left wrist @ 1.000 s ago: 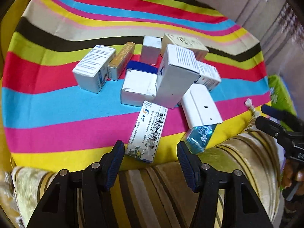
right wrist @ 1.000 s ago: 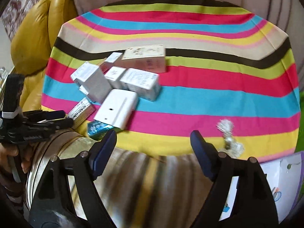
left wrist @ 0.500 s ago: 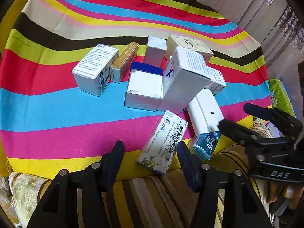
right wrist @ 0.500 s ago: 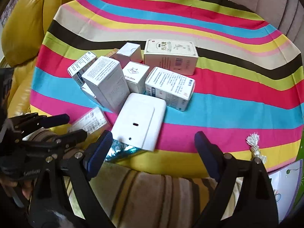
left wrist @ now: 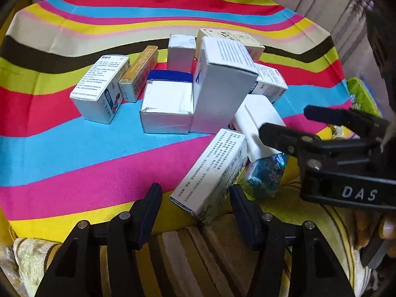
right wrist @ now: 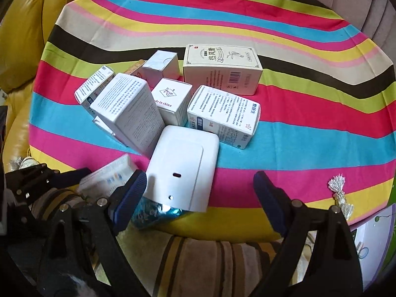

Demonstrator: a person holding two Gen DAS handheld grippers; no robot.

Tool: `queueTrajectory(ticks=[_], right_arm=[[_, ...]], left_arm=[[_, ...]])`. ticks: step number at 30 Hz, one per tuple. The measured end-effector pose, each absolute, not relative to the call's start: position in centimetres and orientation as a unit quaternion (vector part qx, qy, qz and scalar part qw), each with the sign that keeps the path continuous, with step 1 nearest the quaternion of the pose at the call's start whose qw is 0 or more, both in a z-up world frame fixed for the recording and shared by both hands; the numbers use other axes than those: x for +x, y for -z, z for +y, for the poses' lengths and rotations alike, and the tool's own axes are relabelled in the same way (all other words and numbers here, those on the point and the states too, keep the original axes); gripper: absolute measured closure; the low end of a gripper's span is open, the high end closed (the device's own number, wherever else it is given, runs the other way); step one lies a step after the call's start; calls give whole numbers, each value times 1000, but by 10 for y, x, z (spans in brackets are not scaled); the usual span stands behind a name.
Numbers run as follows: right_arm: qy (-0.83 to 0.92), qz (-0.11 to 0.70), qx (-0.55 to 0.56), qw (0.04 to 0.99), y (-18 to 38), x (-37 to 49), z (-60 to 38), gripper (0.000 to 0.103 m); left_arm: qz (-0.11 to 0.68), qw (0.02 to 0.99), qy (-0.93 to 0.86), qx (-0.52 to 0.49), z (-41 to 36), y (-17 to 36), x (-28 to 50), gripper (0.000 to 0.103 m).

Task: Organize rigid objects
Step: 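Grasp the white-and-blue medicine box with the left tool while the right grasps another white cover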

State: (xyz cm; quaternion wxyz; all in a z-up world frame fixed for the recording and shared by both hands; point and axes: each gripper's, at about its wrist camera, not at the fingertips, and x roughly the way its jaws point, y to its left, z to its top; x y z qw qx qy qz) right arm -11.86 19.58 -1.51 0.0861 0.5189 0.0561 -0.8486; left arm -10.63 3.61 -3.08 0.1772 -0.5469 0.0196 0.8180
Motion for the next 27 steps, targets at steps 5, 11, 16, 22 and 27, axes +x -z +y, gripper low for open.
queueTrajectory(ticks=[5,11,16,22,27], right_arm=[[845,60,525,86,20,-124,190,13],[835,53,541,84,31,-135,187,13],[832,53,546,81,34,-140,182,13],[830,61,550,74,39,-142,178,13],[827,67,555,68,43,-145,174,13]], left_arm=[[3,185,-824,-536,36,26,-106,45],[-9,202,-824,-529,35,24,-106,47],[10,184,-828,-529,41,22,-103,44],[46,164,-834,-525,53,21,-105,41],[56,178,-831,-523,57,21,-105,48]])
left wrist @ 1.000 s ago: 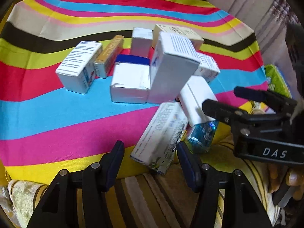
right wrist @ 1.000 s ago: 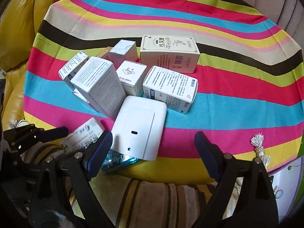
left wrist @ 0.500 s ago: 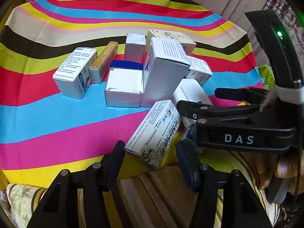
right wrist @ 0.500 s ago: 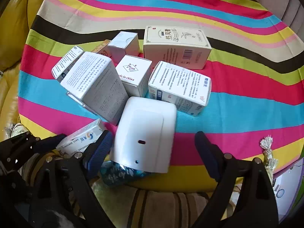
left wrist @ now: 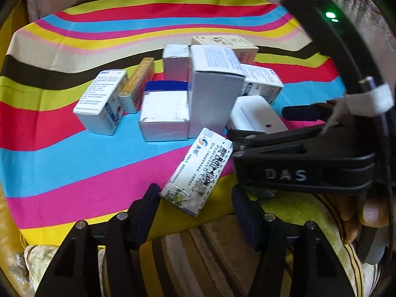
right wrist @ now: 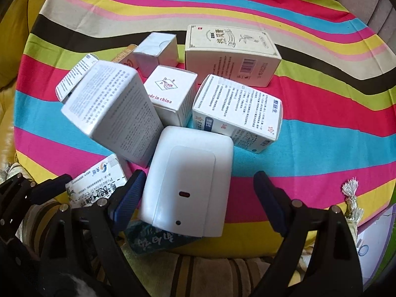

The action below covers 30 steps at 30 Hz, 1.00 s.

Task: Organize rigid objects
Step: 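Grasp the white-and-blue medicine box with the left tool while the right grasps another white cover, then carry the medicine box and white cover toward the purple-rimmed box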

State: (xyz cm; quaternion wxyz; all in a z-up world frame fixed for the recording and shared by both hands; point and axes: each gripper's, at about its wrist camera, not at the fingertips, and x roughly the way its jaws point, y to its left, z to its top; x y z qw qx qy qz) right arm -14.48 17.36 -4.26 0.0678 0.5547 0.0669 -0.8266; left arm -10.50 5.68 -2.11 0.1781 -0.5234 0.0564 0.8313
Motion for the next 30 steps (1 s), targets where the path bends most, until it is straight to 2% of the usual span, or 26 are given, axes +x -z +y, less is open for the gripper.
queueTrajectory(ticks=[2,3,5,6,18,30], right_arm=[[828,67,552,66,43,-146,173,13],[829,66,551,67,43,-146,173,14],[831,65,548,72,42,-144,172,30],[831,68,547,70,42,-144,171,33],[848,40,523,72,29,-127,179,35],[890,20,451,67,0,-90,182,36]], left_arm=[[60,181,-828,-527,60,23,-104,62],[60,181,-828,-527,59,26,-102,62],[62,185,-830,-522,62,25,-100,63],[62,187,-831,-520,62,24,-99,63],[41,201,-851,-484,58,3,-80,64],[-15,205,-862,-464,43,0,-60,64]])
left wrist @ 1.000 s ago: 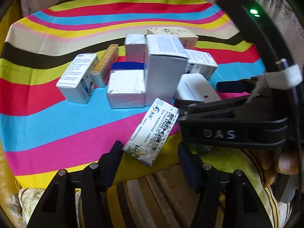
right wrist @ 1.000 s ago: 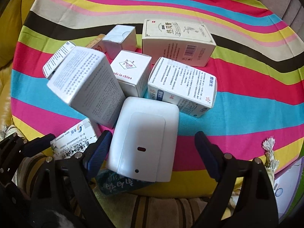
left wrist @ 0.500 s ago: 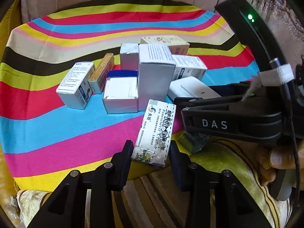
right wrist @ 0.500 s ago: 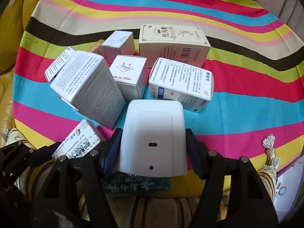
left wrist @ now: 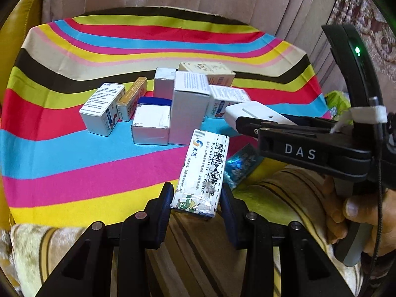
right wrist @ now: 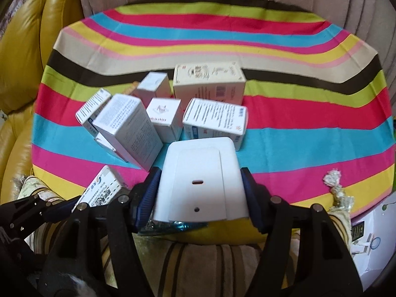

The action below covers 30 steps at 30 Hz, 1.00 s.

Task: Organize rigid objects
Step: 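Carry the medicine box and white cover toward the purple-rimmed box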

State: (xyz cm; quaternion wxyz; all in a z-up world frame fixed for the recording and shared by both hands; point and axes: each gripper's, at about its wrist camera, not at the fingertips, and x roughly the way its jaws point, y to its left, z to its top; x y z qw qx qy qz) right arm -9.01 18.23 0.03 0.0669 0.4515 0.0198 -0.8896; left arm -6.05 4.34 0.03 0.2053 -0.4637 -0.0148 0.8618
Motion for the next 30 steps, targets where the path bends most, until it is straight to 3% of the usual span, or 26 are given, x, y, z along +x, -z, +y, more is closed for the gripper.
queueTrajectory(ticks=[18,30], right_arm=[[913,11,405,44,-34,-25,254,36],[914,-24,405,-6,-34,14,331,36]], left_arm=[[-76,227,-866,-439,75,-20,-25,64],[-74,263,-851,-448,133,-21,-12,64]])
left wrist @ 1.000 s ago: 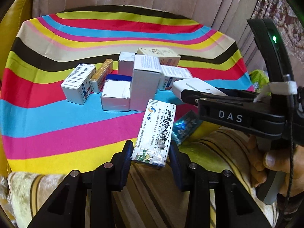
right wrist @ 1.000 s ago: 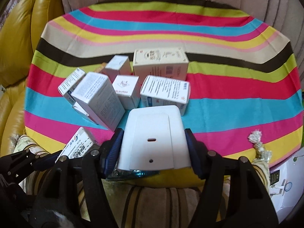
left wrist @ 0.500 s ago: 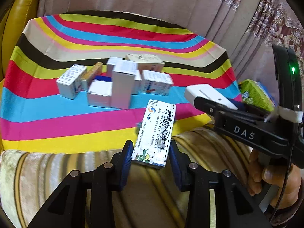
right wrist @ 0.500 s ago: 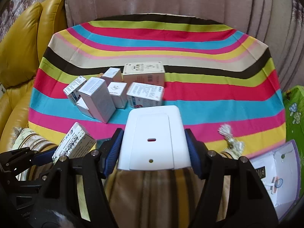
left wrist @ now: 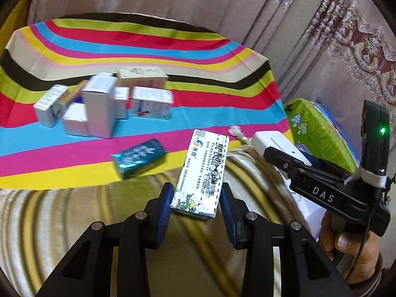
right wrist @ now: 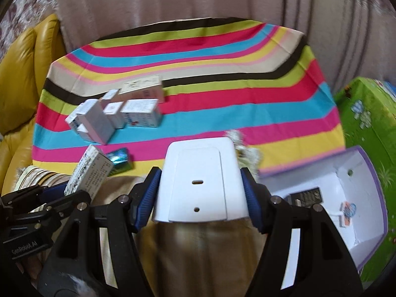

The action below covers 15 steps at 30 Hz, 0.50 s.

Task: Organize rigid objects
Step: 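Carry the medicine box and white cover toward the purple-rimmed box, then release the medicine box with the left tool while the right sets the cover inside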

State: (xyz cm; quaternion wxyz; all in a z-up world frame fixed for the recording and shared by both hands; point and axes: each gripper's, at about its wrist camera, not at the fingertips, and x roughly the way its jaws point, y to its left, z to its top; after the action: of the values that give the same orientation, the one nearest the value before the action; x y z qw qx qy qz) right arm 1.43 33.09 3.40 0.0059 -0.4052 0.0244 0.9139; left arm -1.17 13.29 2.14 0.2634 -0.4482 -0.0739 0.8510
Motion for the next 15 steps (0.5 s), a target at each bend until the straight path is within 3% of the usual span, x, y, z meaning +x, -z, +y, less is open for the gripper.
queueTrajectory(ticks=[15], right_arm=[[-901,57,-414,113,-22,53,431,36]], left_arm=[[-46,333,-826,-453,218,-25,4,64]])
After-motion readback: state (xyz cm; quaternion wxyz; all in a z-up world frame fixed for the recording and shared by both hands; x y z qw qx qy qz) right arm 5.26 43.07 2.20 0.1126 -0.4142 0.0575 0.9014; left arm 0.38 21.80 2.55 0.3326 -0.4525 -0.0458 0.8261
